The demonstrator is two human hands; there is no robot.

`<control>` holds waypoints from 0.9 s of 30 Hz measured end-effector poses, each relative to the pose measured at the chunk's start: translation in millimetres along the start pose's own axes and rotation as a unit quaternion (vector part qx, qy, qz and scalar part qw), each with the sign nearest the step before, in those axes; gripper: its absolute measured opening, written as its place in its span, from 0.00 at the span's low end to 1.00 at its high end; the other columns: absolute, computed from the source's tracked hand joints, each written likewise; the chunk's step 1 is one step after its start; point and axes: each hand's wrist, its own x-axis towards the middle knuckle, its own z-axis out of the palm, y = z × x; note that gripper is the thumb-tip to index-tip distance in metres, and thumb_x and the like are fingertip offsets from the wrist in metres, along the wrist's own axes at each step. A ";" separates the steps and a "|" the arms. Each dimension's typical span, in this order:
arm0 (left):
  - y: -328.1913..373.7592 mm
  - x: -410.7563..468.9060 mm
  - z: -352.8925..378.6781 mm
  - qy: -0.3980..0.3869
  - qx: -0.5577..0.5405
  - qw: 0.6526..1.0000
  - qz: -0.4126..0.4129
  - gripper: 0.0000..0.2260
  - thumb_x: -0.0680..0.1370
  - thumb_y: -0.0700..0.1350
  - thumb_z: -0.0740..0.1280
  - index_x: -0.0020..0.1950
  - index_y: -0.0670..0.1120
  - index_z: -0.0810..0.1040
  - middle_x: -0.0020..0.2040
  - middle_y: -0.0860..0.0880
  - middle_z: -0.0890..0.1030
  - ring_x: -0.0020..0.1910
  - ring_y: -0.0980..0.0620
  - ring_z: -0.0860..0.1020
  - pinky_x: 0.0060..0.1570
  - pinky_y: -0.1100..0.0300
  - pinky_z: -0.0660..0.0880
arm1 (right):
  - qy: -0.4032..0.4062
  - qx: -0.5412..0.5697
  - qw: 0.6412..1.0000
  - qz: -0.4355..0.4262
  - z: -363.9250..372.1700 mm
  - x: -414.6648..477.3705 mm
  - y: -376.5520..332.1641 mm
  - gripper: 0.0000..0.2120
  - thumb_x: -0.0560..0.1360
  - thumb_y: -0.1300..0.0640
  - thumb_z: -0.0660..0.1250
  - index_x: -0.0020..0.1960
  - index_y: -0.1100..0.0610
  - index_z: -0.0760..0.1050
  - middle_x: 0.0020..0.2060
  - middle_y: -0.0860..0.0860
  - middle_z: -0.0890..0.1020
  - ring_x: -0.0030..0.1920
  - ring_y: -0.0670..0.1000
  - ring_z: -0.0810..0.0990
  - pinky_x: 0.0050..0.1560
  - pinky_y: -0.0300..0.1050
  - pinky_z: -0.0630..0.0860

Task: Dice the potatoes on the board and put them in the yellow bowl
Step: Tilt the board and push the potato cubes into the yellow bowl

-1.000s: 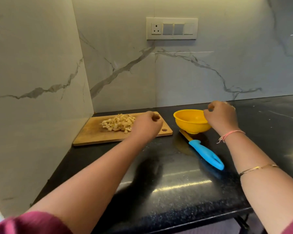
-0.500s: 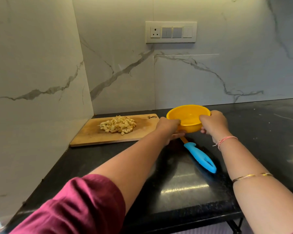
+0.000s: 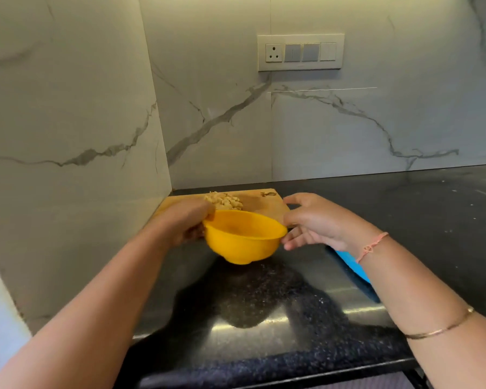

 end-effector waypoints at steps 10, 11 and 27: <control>-16.6 -4.1 -23.6 -0.002 0.101 0.995 -0.002 0.01 0.79 0.40 0.61 0.48 0.44 0.71 0.40 0.45 0.72 0.38 0.50 0.71 0.35 0.61 0.68 | 0.096 -0.132 0.987 0.008 13.0 29.1 -1.4 0.20 0.77 0.66 0.58 0.69 0.62 0.66 0.48 0.60 0.78 0.33 0.52 0.80 0.37 0.44 0.82; -16.6 -2.3 -24.3 -0.007 0.060 0.998 0.002 0.03 0.80 0.43 0.62 0.48 0.45 0.72 0.41 0.46 0.74 0.39 0.51 0.73 0.36 0.60 0.70 | 0.133 -0.203 0.970 -0.012 10.8 35.9 1.1 0.17 0.76 0.66 0.57 0.63 0.63 0.73 0.44 0.60 0.80 0.35 0.54 0.81 0.39 0.45 0.81; -34.1 46.0 -33.8 0.081 0.160 0.981 -0.073 0.24 0.85 0.50 0.48 0.72 0.34 0.66 0.72 0.36 0.66 0.70 0.39 0.65 0.68 0.51 0.61 | -0.029 -0.579 0.814 0.025 21.7 90.1 26.9 0.15 0.81 0.56 0.55 0.58 0.63 0.75 0.55 0.60 0.79 0.51 0.56 0.76 0.50 0.45 0.69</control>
